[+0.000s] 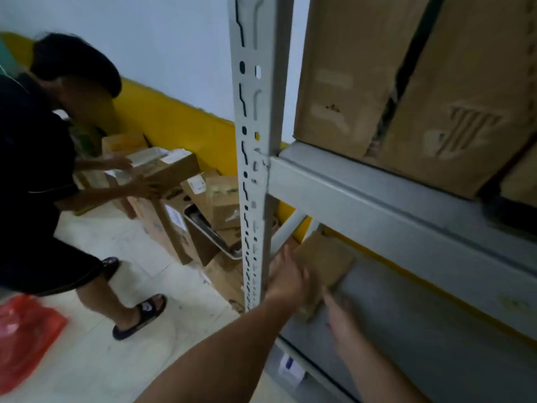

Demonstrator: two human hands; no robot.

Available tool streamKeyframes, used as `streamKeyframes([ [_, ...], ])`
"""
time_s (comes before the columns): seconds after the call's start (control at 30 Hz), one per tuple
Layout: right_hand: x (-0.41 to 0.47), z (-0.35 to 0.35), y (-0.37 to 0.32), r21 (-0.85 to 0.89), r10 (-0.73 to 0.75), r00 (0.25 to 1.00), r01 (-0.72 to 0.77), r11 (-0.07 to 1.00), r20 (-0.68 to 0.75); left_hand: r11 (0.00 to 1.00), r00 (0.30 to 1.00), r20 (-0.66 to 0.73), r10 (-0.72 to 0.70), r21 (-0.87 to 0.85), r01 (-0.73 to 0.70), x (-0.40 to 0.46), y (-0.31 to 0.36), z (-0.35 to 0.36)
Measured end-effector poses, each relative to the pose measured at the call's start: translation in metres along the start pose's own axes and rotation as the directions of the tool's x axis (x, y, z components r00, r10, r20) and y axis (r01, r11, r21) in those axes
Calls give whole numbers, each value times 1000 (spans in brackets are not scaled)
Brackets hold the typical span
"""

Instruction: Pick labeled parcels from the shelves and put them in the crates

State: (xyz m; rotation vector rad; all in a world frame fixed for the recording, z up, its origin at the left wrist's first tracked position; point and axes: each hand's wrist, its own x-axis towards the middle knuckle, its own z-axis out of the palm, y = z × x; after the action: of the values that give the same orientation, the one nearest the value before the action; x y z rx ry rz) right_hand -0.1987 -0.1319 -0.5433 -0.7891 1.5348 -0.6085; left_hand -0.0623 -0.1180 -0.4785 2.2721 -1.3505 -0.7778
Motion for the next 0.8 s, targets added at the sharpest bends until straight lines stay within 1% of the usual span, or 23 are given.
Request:
streamKeyframes([
  [0.07, 45, 15, 2, 28, 2, 999, 0, 1000, -44, 995, 995, -2, -97, -8, 97, 22, 2, 8],
  [0.1, 87, 16, 18, 50, -30, 998, 33, 998, -60, 985, 986, 24, -166, -40, 167, 29, 1, 10],
  [0.13, 125, 15, 36, 72, -27, 999, 30, 997, -41, 972, 975, 64, -215, -82, 220, 36, -3, 13],
  [0.17, 144, 14, 48, 104, 9, 999, -5, 995, -36, 962, 966, 100, -237, -114, 247, 40, -7, 15],
  [0.2, 140, 10, 54, 133, 45, 998, -38, 990, -54, 956, 964, 126, -234, -151, 252, 39, -12, 18],
  [0.23, 112, 6, 49, 151, 57, 995, -44, 988, -81, 953, 966, 148, -211, -187, 237, 32, -15, 19],
  [0.27, 64, 4, 34, 200, 115, 991, -98, 975, -72, 959, 974, 151, -169, -203, 198, 20, -19, 19],
  [0.3, 27, -1, 30, 270, 166, 985, -150, 951, -38, 973, 982, 151, -117, -180, 144, 3, -22, 19],
  [0.37, -41, -13, 23, 403, 232, 971, -192, 895, -53, 987, 993, 120, -17, -159, 37, -31, -25, 15],
  [0.4, -62, -22, 30, 484, 236, 969, -176, 857, -66, 976, 994, 107, 23, -216, 1, -47, -25, 11],
  [0.47, -113, -37, 35, 617, 216, 973, -118, 778, -86, 922, 985, 165, 56, -387, 12, -77, -25, -6],
  [0.5, -131, -42, 40, 666, 222, 970, -103, 739, -96, 883, 969, 246, 33, -461, 87, -91, -23, -20],
  [0.53, -151, -45, 44, 688, 211, 973, -89, 720, -95, 837, 935, 355, 2, -512, 193, -101, -23, -31],
  [0.57, -172, -46, 49, 707, 193, 976, -68, 704, -99, 793, 883, 468, 22, -546, 269, -112, -22, -43],
  [0.6, -190, -47, 51, 738, 201, 978, -99, 668, -51, 757, 825, 559, 81, -573, 314, -124, -20, -56],
  [0.63, -205, -44, 51, 751, 197, 979, -96, 654, -47, 731, 758, 639, 130, -578, 363, -132, -19, -68],
  [0.67, -218, -42, 48, 780, 183, 983, -107, 616, -10, 713, 710, 684, 169, -582, 391, -139, -19, -77],
  [0.7, -225, -39, 49, 771, 162, 986, -77, 632, -34, 665, 696, 689, 204, -619, 418, -144, -20, -84],
  [0.73, -237, -34, 47, 758, 134, 989, -41, 651, -61, 593, 689, 688, 228, -659, 463, -149, -22, -91],
  [0.77, -246, -31, 45, 694, 137, 988, -45, 719, -78, 534, 684, 687, 246, -685, 496, -152, -29, -93],
  [0.8, -250, -28, 42, 662, 124, 989, -39, 749, -81, 504, 673, 690, 267, -695, 513, -157, -33, -96],
])
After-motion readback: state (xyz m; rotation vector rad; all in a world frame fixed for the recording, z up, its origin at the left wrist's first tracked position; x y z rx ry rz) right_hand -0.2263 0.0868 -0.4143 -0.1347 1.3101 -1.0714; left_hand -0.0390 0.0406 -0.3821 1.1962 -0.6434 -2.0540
